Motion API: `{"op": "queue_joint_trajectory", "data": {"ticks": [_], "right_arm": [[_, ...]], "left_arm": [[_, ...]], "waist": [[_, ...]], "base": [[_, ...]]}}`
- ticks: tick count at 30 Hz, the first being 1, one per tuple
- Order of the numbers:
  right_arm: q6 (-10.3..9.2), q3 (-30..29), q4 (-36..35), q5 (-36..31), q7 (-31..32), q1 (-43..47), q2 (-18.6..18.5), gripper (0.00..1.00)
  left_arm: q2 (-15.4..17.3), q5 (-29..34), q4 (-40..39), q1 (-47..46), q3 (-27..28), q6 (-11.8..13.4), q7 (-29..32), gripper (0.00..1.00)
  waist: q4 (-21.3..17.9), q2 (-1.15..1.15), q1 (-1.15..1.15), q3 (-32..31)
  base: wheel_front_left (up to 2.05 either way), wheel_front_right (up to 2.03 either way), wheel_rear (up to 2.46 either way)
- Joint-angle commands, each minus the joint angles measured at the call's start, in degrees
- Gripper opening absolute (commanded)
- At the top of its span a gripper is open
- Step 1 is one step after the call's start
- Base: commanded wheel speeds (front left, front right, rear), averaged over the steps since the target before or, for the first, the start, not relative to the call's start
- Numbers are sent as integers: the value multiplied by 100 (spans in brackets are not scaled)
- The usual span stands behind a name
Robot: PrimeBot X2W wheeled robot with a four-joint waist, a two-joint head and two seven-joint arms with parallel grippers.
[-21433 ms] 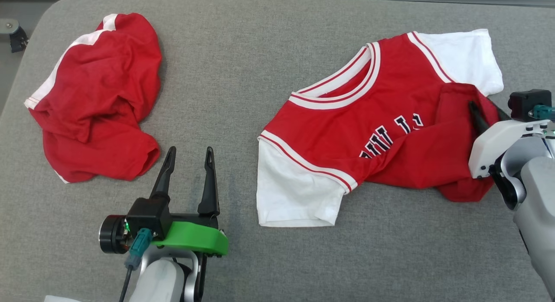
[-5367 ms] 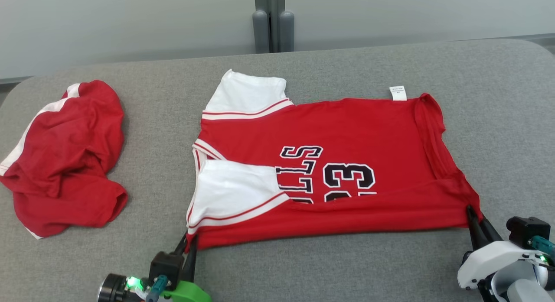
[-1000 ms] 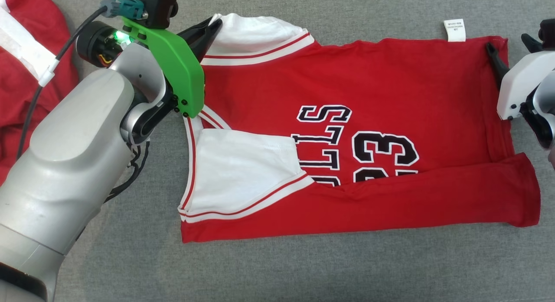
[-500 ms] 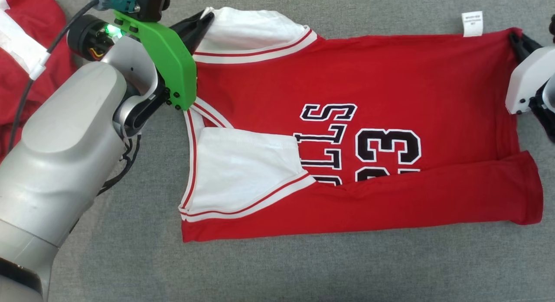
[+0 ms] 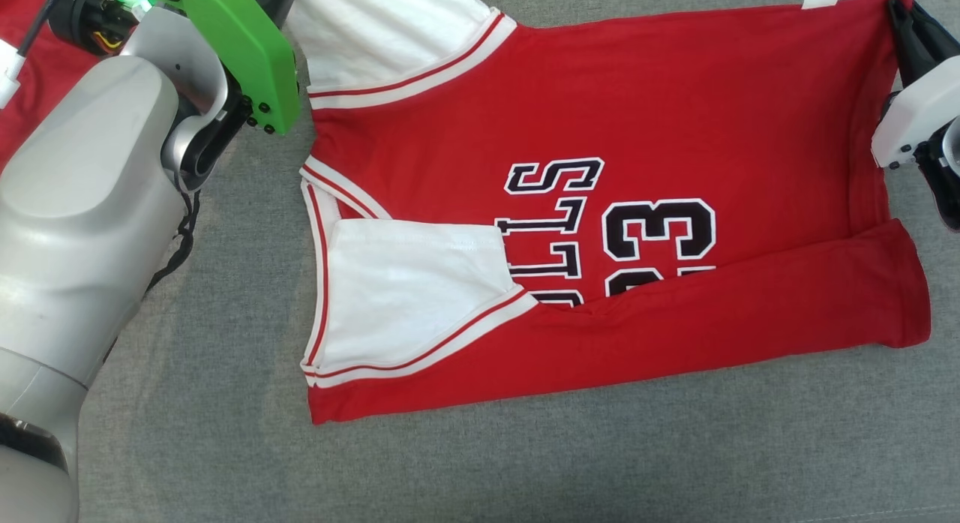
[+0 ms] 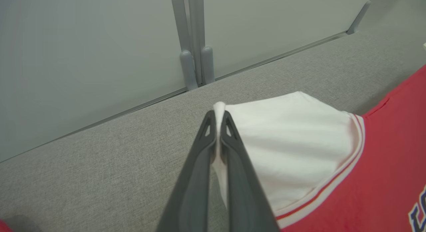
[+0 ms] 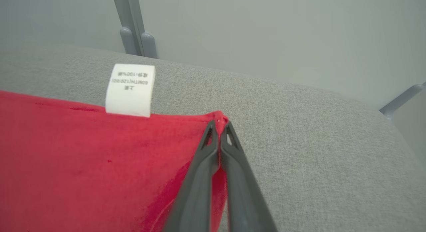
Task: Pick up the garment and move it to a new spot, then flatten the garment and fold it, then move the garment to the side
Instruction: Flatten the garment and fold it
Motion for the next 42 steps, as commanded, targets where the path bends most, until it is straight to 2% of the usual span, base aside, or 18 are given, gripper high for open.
{"op": "queue_joint_trajectory", "data": {"ticks": [1, 5, 11, 23, 30, 37, 42], "right_arm": [[-13, 56, -120, 94, -106, 101, -56, 0], [-13, 191, -430, 151, -256, 359, -220, 0], [-12, 150, -837, 337, -295, 884, -467, 0], [-12, -70, -1726, 449, -293, 2082, -903, 0], [-12, 7, -1968, 902, -294, 2673, -993, 0], [-13, 230, -2033, 1289, -294, 2967, -1175, 0], [-12, 714, -2313, 1738, -174, 3153, -1434, 0]], "left_arm": [[18, -2, 58, -78, 4, -1, -65, 0], [55, 9, 66, 67, -125, -30, -152, 0], [366, -145, -222, 502, -299, -36, -322, 0], [1580, -746, -2189, 1649, -1053, -39, -60, 0], [2230, -1210, -3118, 2330, -1369, -33, 288, 0], [2448, -1387, -3559, 2702, -1572, 58, 541, 0], [2469, -1378, -3770, 2893, -1691, 103, 637, 0]], "waist": [[11, 0, 0, -23], [34, 0, 0, -126], [73, 0, 0, -471], [190, 0, 0, -1217], [227, 0, 0, -1394], [215, 0, 0, -1436], [186, 0, 0, -1484]], "base": [[0, 0, 0], [0, 0, 0], [0, 0, 0], [0, 0, 0], [0, 0, 0], [0, 0, 0], [0, 0, 0]]}}
